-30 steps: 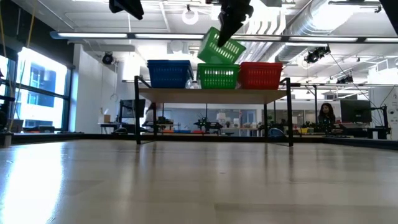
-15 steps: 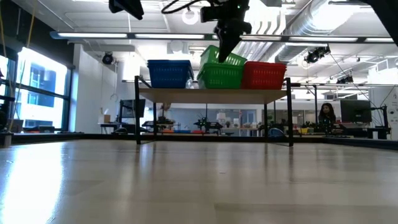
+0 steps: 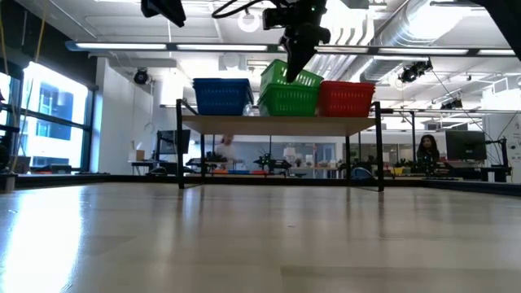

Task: Stack baskets on shelf by color
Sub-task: Stack the green bin on top of the other green bins on the shelf

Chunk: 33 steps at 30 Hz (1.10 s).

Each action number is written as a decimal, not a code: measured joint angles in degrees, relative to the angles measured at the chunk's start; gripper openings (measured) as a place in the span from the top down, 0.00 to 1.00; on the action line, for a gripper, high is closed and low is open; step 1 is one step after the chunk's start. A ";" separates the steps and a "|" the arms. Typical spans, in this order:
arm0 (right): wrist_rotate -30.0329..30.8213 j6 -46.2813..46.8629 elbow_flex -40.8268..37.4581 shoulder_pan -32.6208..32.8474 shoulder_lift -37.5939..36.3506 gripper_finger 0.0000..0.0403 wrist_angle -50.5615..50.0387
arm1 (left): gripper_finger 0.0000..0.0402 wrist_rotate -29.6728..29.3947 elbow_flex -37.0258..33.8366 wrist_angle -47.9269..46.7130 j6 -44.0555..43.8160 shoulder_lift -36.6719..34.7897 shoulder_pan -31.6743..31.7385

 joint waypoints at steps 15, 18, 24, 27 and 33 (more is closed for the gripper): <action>3.21 0.43 0.65 0.04 0.06 0.76 -0.59 | 0.80 -0.01 0.00 -0.44 0.02 0.00 0.00; 2.47 0.51 3.01 0.06 0.04 0.76 -1.32 | 0.80 -0.01 0.00 -0.44 0.01 0.00 0.02; -3.63 2.60 9.01 -0.01 -0.04 0.76 -6.38 | 0.80 -0.01 0.00 -0.44 0.02 0.00 0.02; -6.33 3.23 9.57 -0.07 -0.04 0.76 -6.94 | 0.80 -0.01 0.00 -0.43 0.02 0.00 0.01; -7.07 3.04 7.43 -0.23 0.21 0.76 -8.20 | 0.80 -0.01 0.00 -0.42 0.02 0.00 0.01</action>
